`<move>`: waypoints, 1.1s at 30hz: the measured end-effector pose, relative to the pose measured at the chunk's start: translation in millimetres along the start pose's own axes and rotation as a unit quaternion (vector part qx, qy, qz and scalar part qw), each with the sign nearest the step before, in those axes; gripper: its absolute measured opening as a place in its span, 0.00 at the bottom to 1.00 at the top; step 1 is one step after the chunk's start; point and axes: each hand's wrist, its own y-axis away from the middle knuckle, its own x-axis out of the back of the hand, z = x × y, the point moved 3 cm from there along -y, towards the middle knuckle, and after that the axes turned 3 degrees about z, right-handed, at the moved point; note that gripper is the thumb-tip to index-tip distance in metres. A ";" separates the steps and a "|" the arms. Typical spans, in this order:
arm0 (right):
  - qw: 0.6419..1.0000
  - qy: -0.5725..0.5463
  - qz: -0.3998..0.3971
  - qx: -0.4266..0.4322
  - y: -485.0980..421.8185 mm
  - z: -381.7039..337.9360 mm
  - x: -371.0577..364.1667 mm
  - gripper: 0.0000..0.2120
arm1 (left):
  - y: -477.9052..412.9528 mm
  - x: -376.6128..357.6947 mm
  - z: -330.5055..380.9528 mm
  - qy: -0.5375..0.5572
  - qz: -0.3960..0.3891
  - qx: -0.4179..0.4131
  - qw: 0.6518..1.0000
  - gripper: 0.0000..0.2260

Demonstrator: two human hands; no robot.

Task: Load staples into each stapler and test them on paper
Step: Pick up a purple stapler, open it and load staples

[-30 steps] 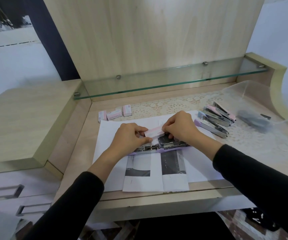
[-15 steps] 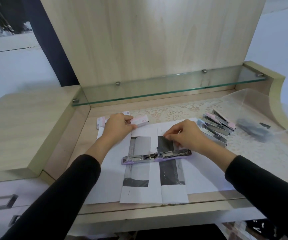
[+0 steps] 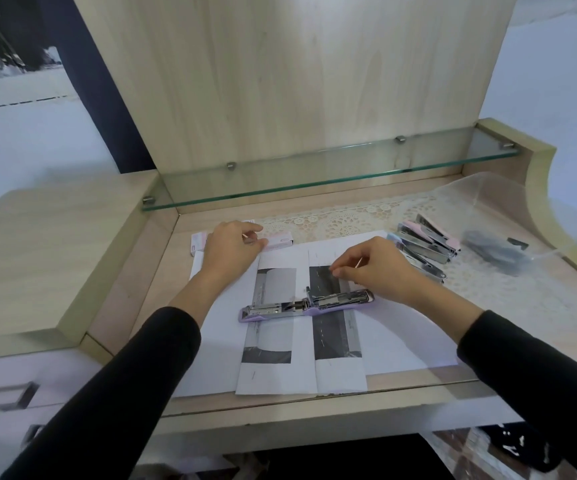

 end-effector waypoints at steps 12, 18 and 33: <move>0.995 0.078 -0.007 0.061 41.8 10.0 5.9 0.07 | 109.6 1.5 41.7 0.093 0.043 -0.138 0.985 0.06; 0.996 0.025 0.061 0.062 51.6 15.7 -0.5 0.05 | 125.1 -14.7 47.3 0.073 0.019 -0.161 0.984 0.15; 0.991 0.026 0.085 0.100 46.5 23.4 -3.5 0.09 | 129.7 -30.1 48.2 -0.064 0.027 -0.224 0.972 0.20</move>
